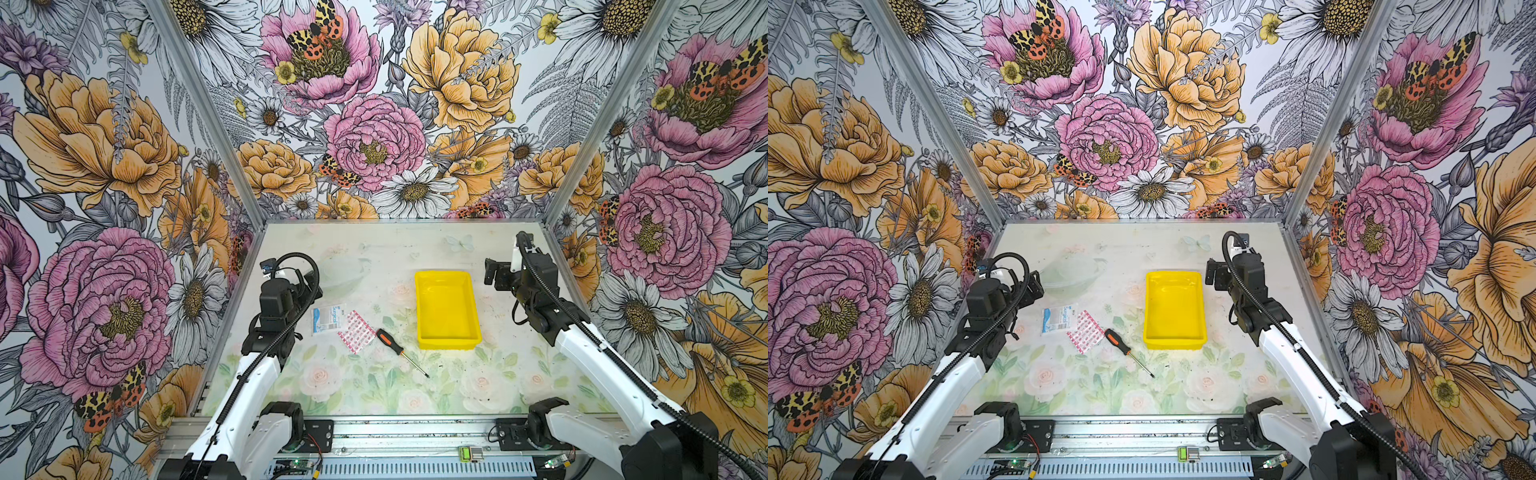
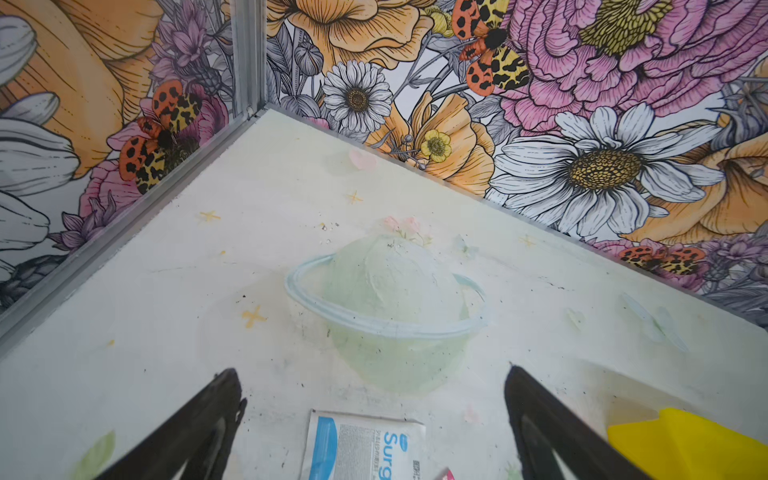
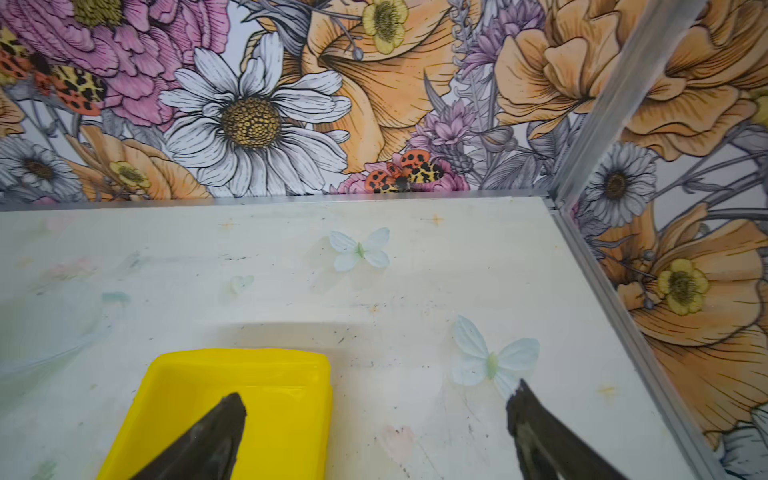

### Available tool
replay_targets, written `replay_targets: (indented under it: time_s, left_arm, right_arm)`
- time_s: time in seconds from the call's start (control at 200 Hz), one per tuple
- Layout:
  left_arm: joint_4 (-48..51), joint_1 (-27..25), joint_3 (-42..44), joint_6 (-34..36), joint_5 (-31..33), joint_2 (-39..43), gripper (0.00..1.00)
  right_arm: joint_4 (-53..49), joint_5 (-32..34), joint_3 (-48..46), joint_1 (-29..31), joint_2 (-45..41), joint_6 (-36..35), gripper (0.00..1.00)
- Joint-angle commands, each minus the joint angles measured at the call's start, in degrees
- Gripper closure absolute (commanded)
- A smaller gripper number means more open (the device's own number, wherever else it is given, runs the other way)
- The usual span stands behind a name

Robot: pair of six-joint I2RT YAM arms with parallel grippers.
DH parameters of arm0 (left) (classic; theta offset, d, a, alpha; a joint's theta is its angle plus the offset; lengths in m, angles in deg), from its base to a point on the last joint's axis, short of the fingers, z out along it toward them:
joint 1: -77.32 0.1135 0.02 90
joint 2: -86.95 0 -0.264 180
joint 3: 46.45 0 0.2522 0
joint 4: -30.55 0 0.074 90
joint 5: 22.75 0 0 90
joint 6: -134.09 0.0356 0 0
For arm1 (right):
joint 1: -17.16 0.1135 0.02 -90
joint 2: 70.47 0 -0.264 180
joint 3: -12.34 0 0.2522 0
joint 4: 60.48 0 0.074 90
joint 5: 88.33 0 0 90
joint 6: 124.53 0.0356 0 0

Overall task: Put the screwdriver in the bin
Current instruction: 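Reach the right gripper across toward the orange-handled screwdriver while the left arm lifts slightly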

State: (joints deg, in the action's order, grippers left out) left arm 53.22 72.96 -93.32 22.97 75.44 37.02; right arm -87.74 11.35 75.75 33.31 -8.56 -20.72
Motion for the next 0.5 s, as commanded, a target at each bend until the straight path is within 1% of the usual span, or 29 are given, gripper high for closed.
replay_targets:
  time_s: [0.0, 0.035, 0.1, 0.165, 0.315, 0.395, 0.495]
  left_arm:
    - [6.3, -1.5, 1.1, -6.2, -4.0, 2.5, 0.01]
    - [7.0, -2.0, 1.2, -6.6, -4.7, 3.2, 0.01]
    - [8.7, -2.9, 1.1, -7.0, -5.8, 4.4, 0.01]
    - [10.3, -3.6, 0.8, -7.6, -7.7, 5.4, 0.01]
    - [14.4, -4.6, 0.0, -10.5, -13.7, 6.7, 0.01]
    - [16.7, -4.9, 0.3, -12.7, -15.1, 7.3, 0.01]
    - [16.6, -5.6, 1.9, -14.9, -16.5, 7.8, 0.01]
  right_arm:
    - [-6.5, -6.1, 5.2, 3.7, 2.6, 6.3, 0.01]
    - [-8.0, -6.8, 7.1, 5.2, 4.4, 6.9, 0.01]
    - [-12.4, -5.7, 11.6, 8.7, 8.5, 7.4, 0.01]
    - [-15.7, -5.5, 15.9, 12.4, 12.8, 6.2, 0.0]
    - [-19.4, -4.8, 23.4, 20.4, 21.5, 4.0, 0.0]
    - [-21.7, -4.4, 26.9, 23.5, 25.9, 3.0, 0.01]
    - [-25.6, -4.3, 31.6, 26.2, 32.1, 3.1, 0.01]
